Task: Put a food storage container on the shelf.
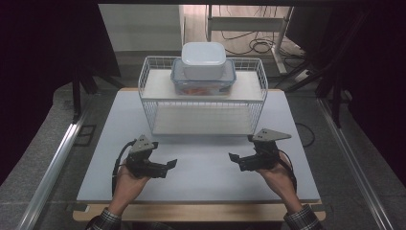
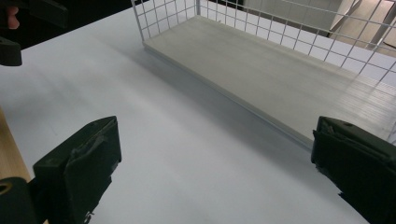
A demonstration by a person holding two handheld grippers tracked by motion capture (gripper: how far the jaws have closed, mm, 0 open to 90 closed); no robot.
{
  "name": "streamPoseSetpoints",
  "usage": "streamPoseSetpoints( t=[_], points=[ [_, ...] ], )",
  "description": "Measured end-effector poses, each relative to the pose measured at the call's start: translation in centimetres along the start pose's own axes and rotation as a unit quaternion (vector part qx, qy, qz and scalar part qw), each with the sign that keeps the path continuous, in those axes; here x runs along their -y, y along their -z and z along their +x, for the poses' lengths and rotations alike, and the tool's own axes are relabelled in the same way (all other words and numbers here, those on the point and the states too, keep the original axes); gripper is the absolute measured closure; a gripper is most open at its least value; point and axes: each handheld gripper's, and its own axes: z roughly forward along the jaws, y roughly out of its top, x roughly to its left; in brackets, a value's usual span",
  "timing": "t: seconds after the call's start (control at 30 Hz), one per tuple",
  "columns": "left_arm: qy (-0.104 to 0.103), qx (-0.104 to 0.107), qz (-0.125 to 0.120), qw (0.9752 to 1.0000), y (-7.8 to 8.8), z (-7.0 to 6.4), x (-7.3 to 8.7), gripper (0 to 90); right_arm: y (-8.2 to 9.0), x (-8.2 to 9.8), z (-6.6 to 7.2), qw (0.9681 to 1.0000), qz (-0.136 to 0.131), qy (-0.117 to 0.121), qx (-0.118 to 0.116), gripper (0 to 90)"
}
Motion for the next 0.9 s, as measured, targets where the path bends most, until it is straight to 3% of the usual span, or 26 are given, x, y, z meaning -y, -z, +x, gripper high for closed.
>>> streamPoseSetpoints(
  t=[0.9],
  points=[
    [0.011,-0.015,0.005,0.9998,1.6,-0.1,2.7,4.5,1.2,2.8,-0.5,0.9997,0.016,-0.010,0.018,1.9]
  ],
)
